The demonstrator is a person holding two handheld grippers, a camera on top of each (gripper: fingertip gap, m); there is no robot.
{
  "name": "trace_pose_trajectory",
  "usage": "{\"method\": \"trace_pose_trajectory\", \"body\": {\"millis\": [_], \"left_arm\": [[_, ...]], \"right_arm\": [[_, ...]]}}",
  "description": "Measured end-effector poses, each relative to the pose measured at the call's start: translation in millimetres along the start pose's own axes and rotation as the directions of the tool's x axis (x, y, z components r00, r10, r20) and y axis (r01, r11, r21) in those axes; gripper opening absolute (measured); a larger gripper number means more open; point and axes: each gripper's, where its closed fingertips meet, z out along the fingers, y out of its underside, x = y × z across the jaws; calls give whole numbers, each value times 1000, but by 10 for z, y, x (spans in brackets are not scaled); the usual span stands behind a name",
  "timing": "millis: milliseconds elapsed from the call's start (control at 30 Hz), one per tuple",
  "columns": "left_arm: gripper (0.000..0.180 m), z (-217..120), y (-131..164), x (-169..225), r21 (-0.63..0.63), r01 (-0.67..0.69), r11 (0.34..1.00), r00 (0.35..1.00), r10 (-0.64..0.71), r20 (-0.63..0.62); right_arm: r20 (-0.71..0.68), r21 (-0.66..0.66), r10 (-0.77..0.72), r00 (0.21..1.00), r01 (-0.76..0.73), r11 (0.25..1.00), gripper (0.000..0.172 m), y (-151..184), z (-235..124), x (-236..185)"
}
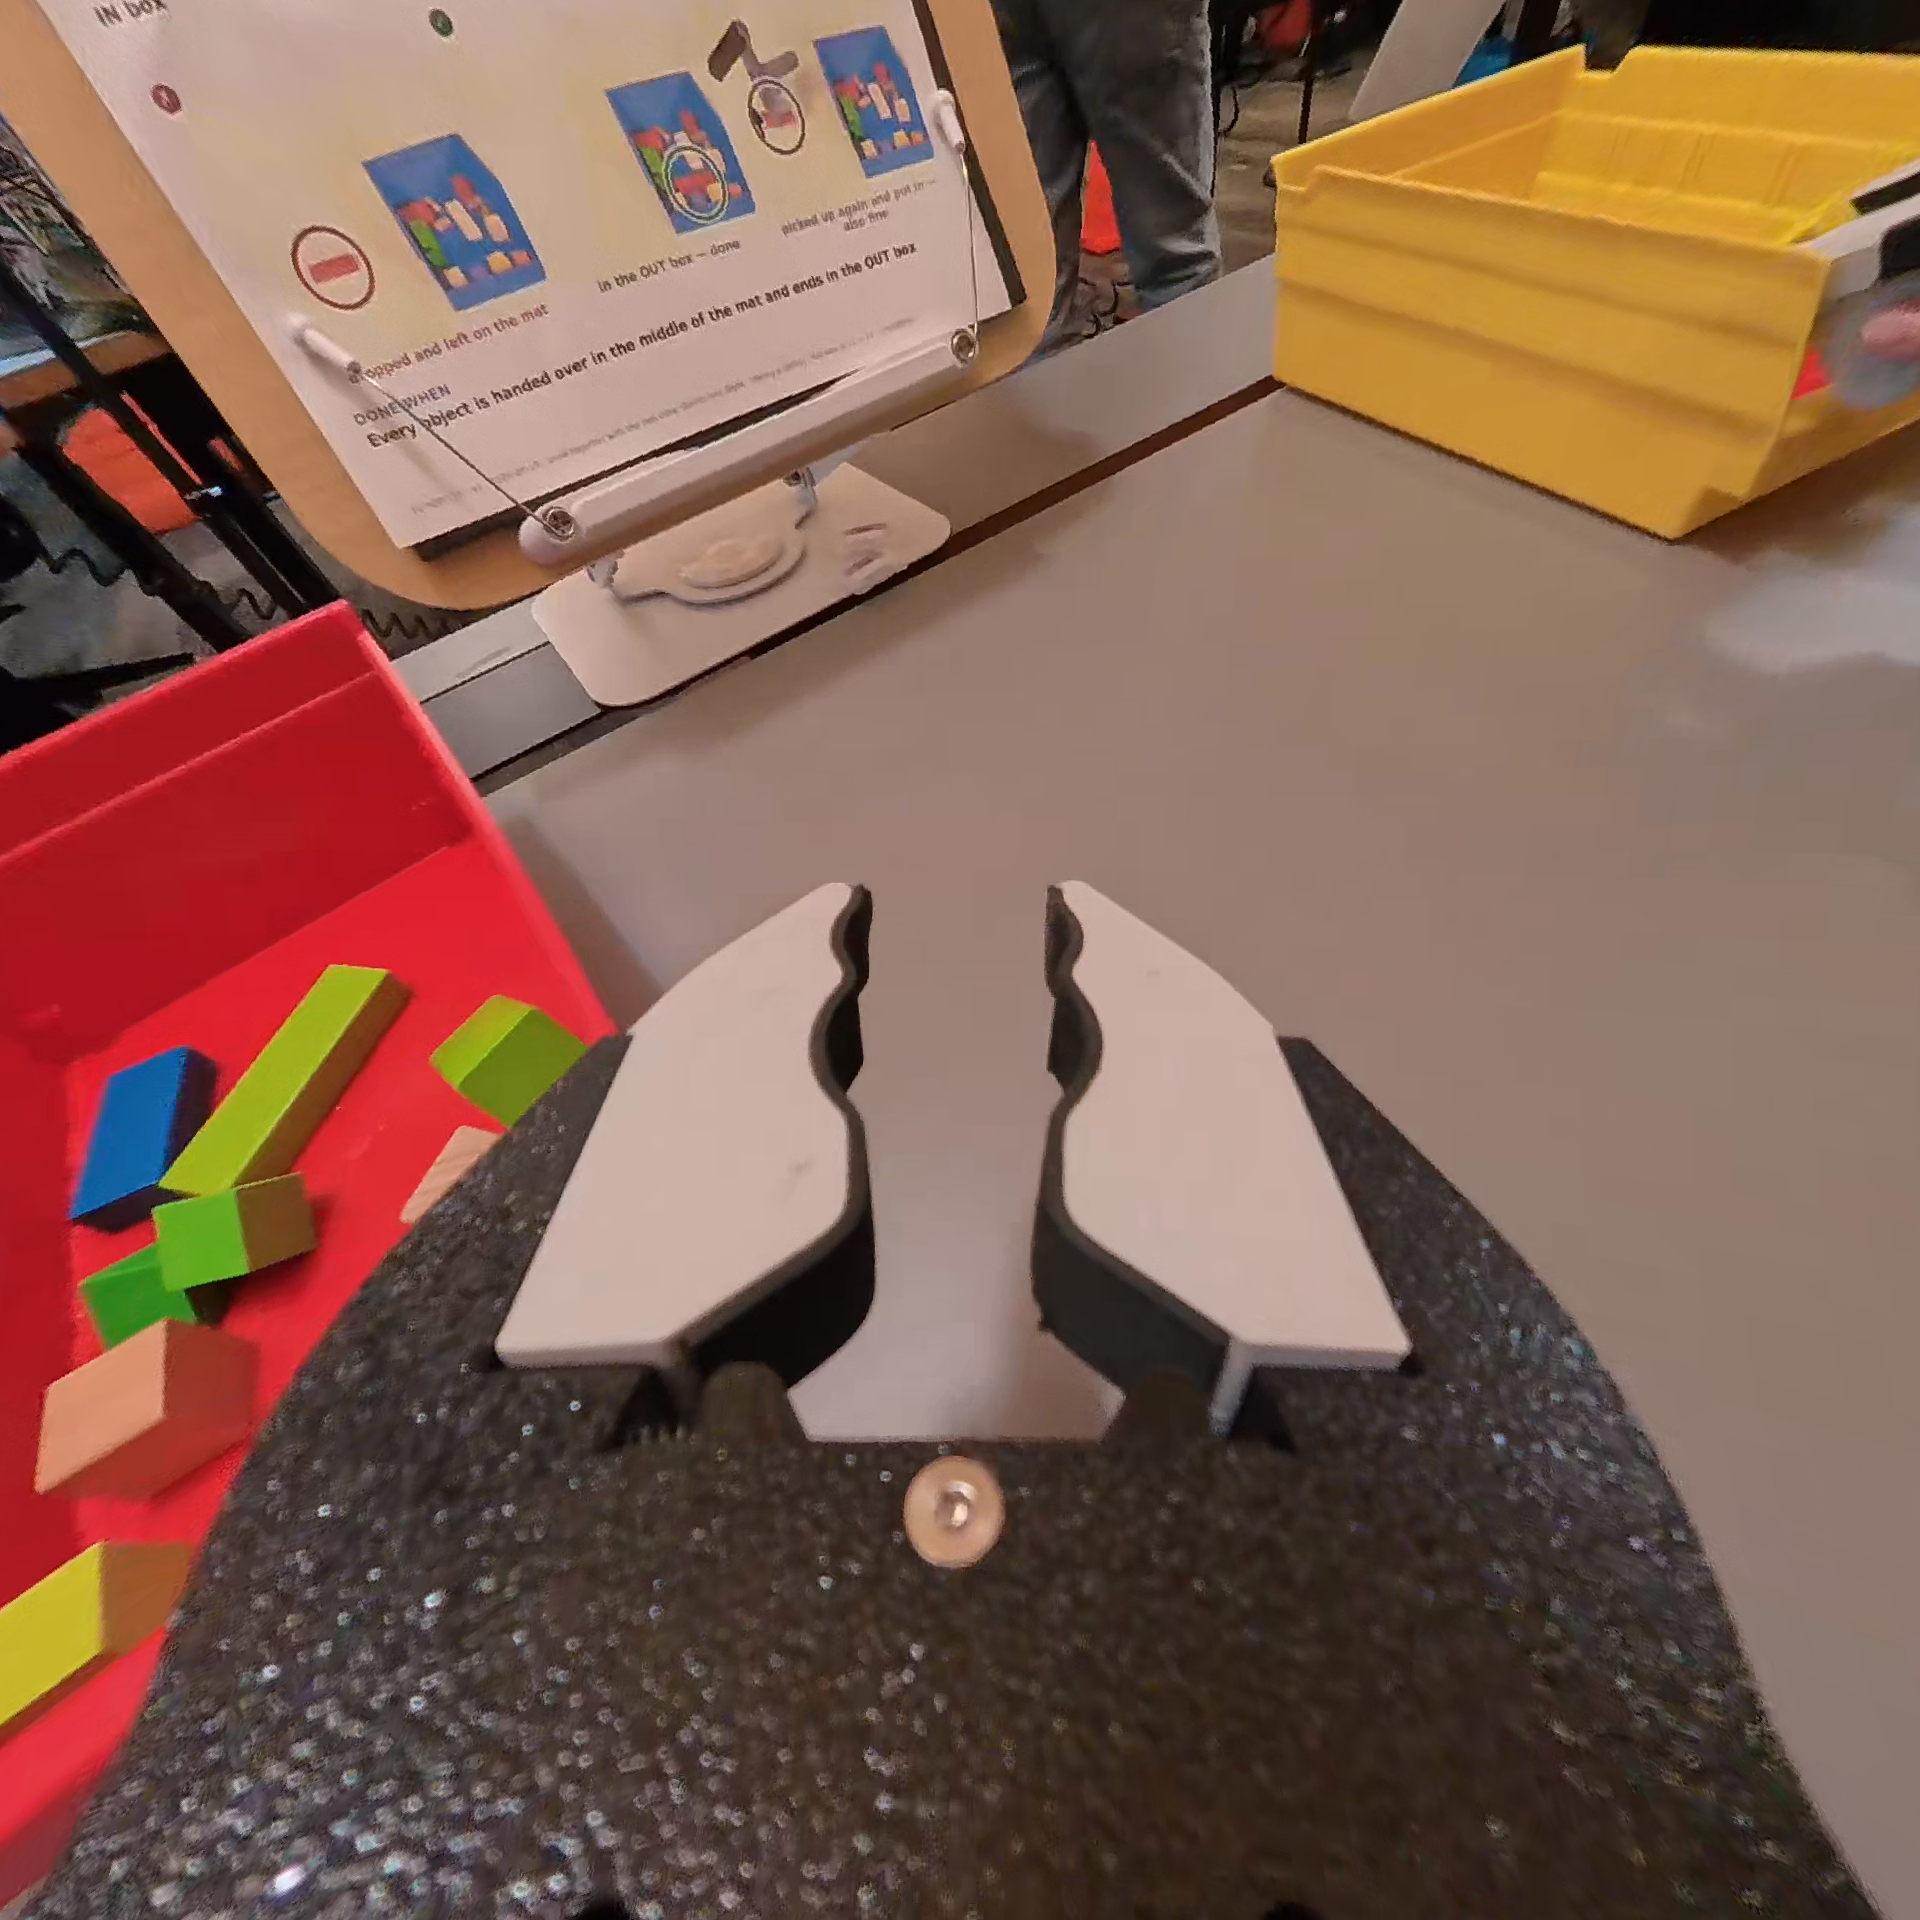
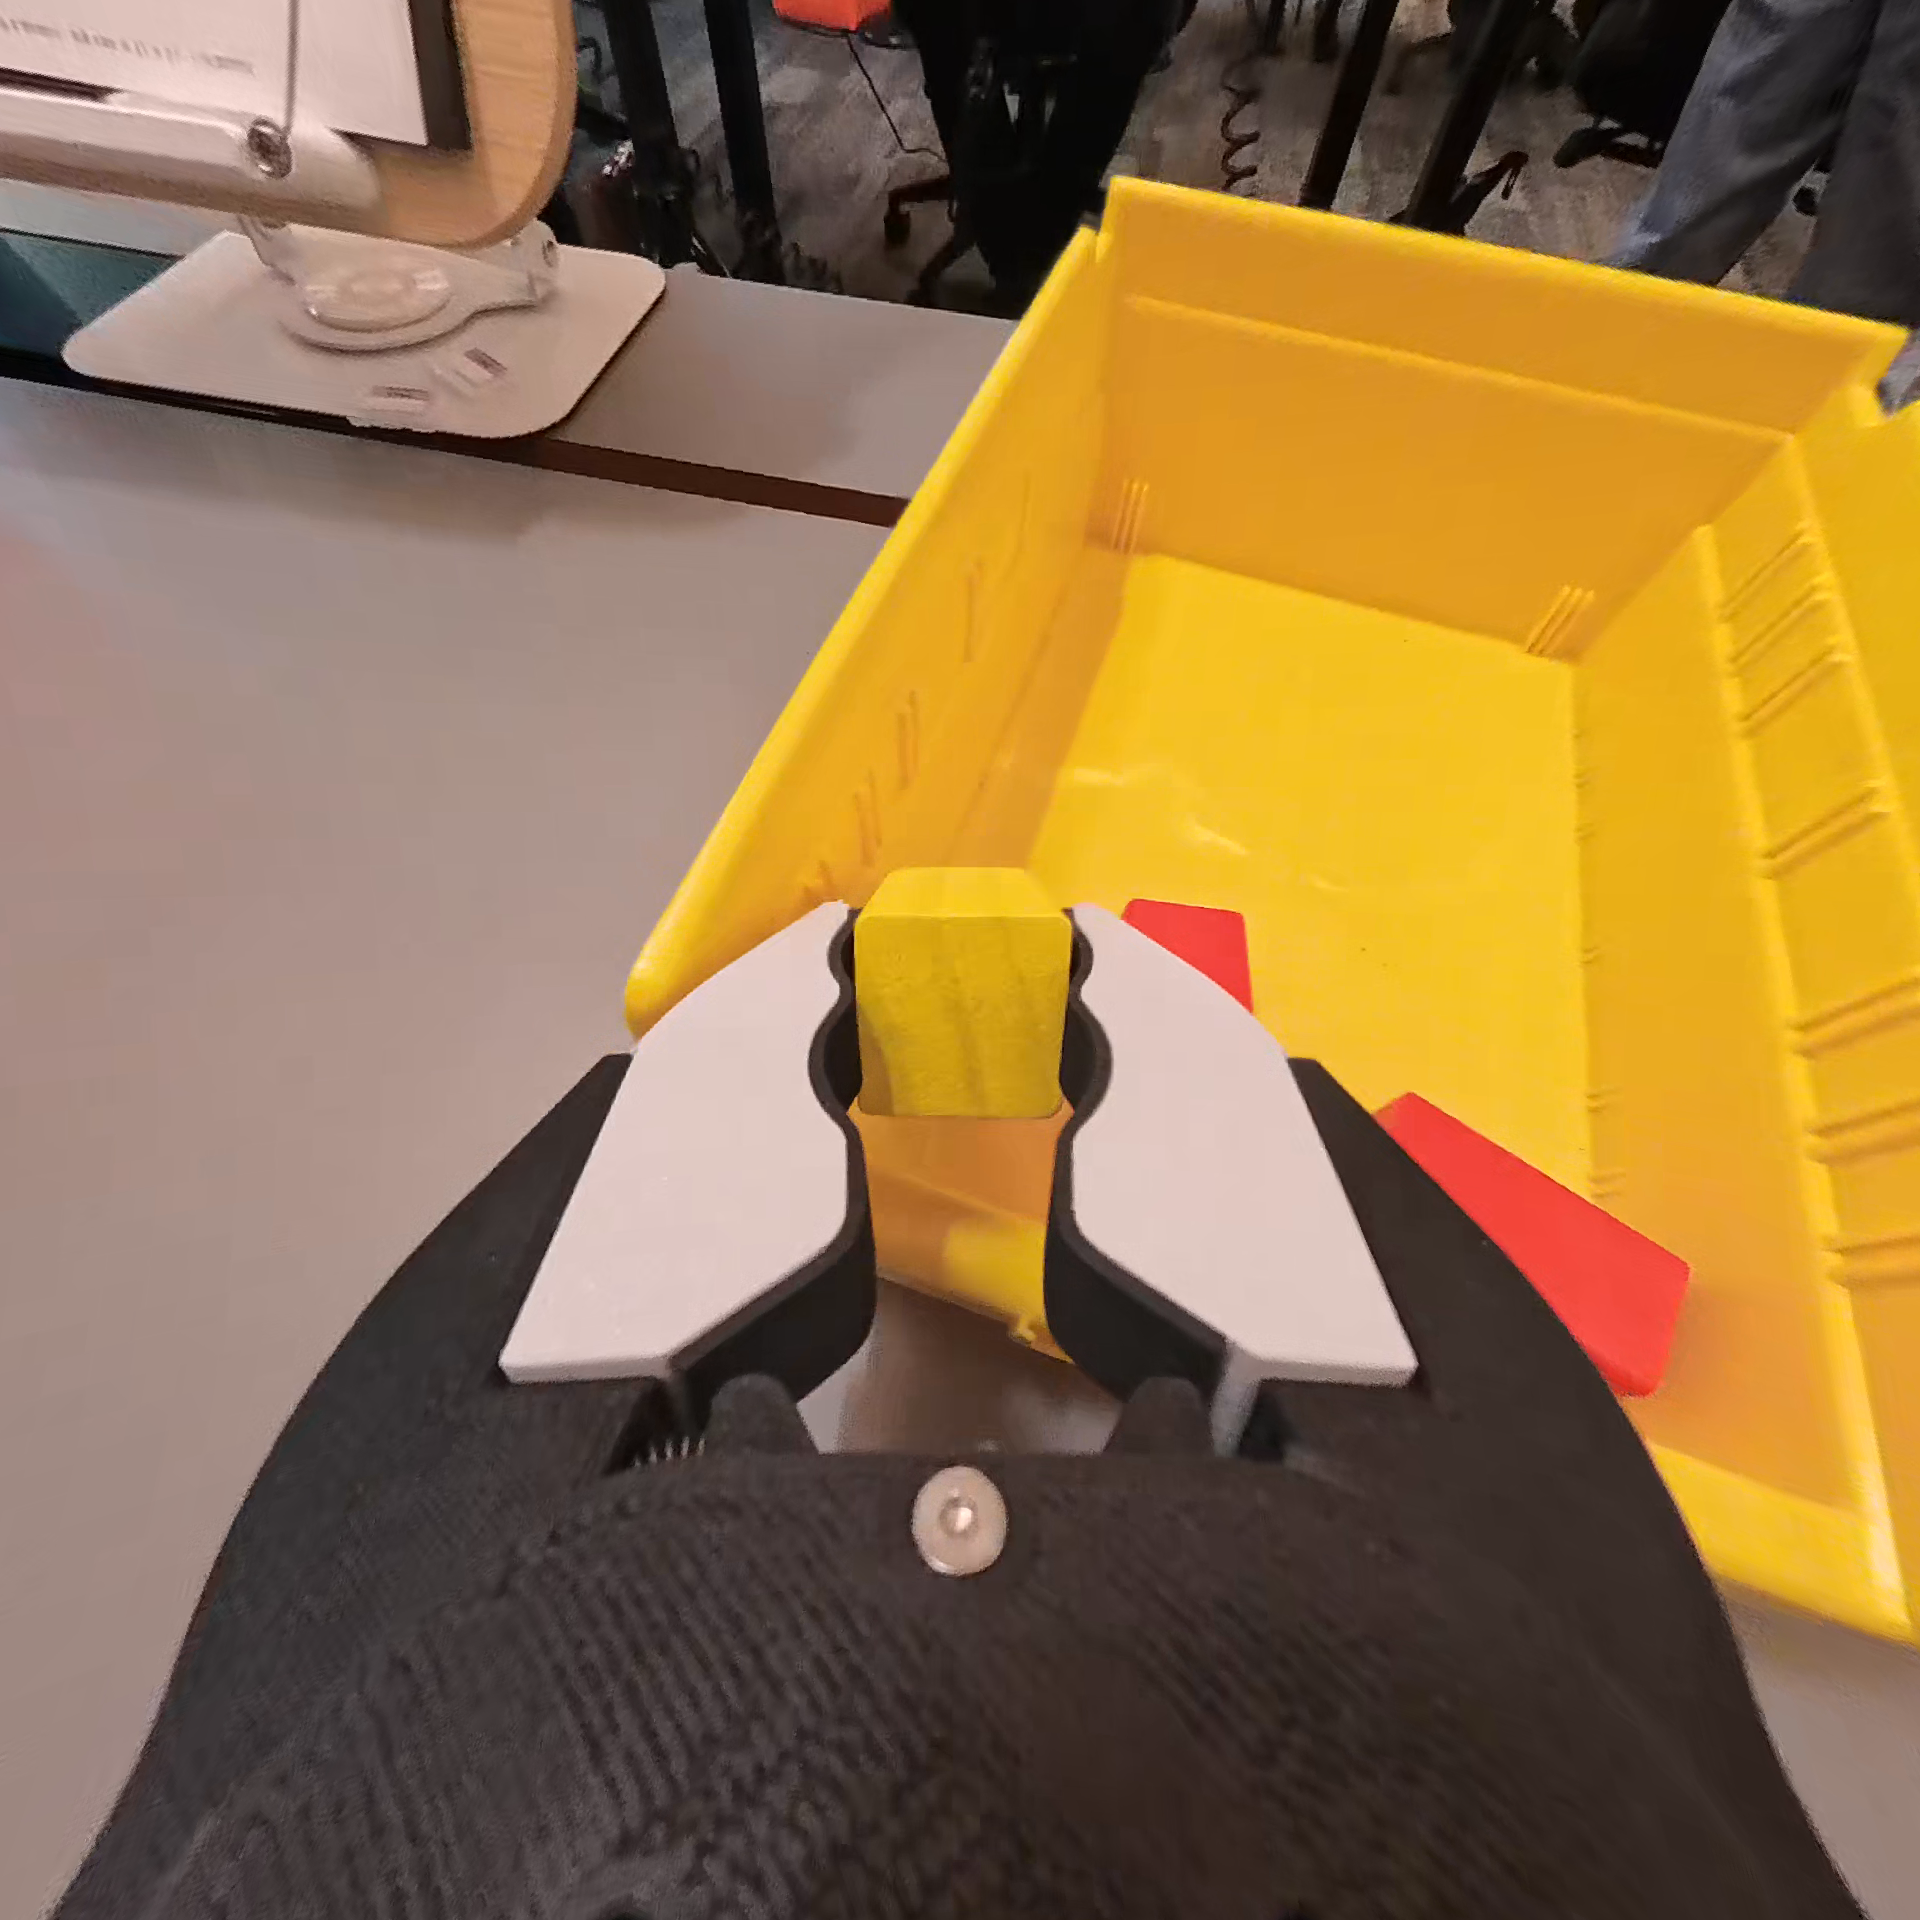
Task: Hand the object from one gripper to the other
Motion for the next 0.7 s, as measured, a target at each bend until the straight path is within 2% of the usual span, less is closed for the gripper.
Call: {"method": "trace_pose_trajectory", "body": {"millis": [67,233,367,533,633,700], "left_arm": [[32,-35,22,-29,-14,-12,1000,1000,12,16],[33,-134,42,-224,-22,-7,1000,996,8,84],[35,-278,60,-502,-37,21,999,986,-14,167],[42,-616,263,-1111,-110,168,979,933,-122,340],[44,-697,312,-1293,-89,326,941,905,-284,318],[45,-626,345,-1351,-145,397,906,894,-346,284]], "right_arm": [[-18,6,-12,1000,12,1000,37,-7,12,-4],[-73,55,-18,997,22,998,57,-104,-51,70],[-92,77,-41,995,48,996,65,-199,-145,84],[-83,154,-56,995,68,986,67,-418,-320,13],[-60,178,-71,996,80,981,67,-486,-374,-67],[-56,185,-81,995,90,979,67,-514,-379,-103]]}}
